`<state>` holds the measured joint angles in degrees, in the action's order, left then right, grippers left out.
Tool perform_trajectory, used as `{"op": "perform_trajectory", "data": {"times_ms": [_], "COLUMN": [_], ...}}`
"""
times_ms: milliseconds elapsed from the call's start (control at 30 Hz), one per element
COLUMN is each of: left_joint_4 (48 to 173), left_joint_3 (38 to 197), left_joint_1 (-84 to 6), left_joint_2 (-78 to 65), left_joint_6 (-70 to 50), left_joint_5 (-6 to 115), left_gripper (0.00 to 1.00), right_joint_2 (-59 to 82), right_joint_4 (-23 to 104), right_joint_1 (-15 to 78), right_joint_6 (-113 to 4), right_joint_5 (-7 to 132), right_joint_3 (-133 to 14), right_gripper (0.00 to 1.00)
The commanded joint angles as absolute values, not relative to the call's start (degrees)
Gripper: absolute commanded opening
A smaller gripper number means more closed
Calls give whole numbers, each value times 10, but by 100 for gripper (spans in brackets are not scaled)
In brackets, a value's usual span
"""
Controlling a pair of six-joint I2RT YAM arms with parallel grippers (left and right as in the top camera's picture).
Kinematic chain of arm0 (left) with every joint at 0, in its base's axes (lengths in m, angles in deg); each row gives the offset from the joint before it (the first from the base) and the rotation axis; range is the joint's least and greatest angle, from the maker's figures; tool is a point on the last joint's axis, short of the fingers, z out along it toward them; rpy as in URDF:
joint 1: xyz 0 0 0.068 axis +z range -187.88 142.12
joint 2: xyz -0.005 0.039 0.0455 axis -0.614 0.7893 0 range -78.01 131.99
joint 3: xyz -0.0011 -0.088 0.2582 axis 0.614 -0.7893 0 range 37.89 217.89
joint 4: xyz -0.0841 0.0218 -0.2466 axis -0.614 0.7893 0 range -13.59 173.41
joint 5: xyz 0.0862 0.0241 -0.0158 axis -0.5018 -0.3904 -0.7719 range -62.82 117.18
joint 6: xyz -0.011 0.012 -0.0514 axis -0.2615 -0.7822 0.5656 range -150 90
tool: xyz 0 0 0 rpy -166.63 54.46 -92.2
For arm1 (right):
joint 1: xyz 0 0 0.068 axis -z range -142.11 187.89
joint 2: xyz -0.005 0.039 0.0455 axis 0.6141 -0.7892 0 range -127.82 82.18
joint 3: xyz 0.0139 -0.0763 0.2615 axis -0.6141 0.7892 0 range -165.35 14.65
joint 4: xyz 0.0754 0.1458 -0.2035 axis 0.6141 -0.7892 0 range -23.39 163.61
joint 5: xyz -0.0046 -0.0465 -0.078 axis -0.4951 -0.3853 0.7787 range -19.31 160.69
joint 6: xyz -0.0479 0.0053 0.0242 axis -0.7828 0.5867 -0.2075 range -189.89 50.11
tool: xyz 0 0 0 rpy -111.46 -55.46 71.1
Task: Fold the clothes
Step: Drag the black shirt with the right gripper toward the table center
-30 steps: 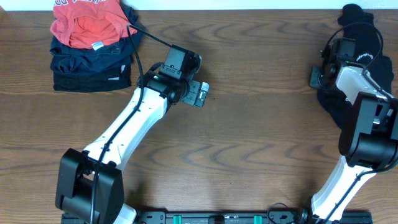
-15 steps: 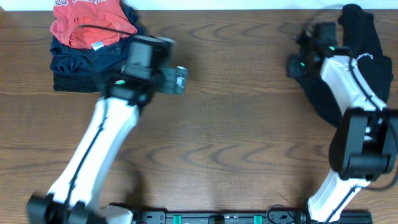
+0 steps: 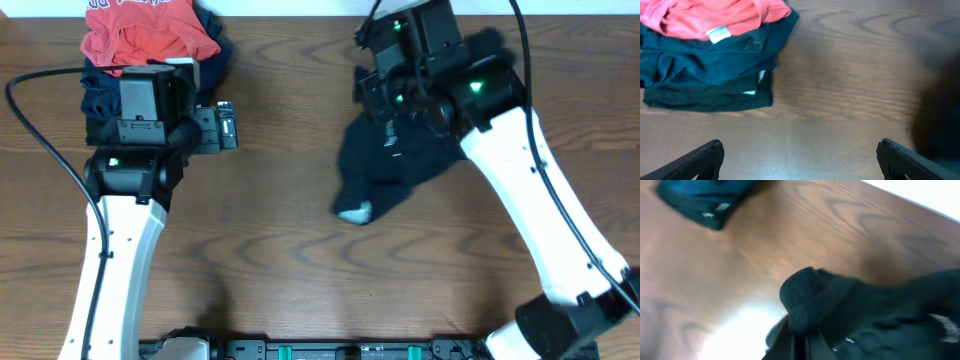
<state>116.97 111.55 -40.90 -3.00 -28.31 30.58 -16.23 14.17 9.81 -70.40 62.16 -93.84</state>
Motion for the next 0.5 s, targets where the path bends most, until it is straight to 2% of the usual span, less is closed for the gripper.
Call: {"op": "perform_trajectory", "data": {"times_ms": [0,233,467], "left_joint_4": [1178,1185,1185], "left_joint_3": [1124,1124,1124], "left_joint_1": [-401,-401,-401], "left_joint_2": [-42,-54,-66], "left_joint_6": [-276,-276,-276], "left_joint_5": [301,301,306], "left_gripper": [99,99,99], "right_joint_2": [-111,-35,-42], "right_joint_4": [101,42,18], "right_joint_1": [63,77,232], "right_joint_6": [-732,-734,-810], "right_joint_5": [628,714,709], "right_joint_3": [-1005,-1060,-1044], "right_gripper": [1,1,1]}}
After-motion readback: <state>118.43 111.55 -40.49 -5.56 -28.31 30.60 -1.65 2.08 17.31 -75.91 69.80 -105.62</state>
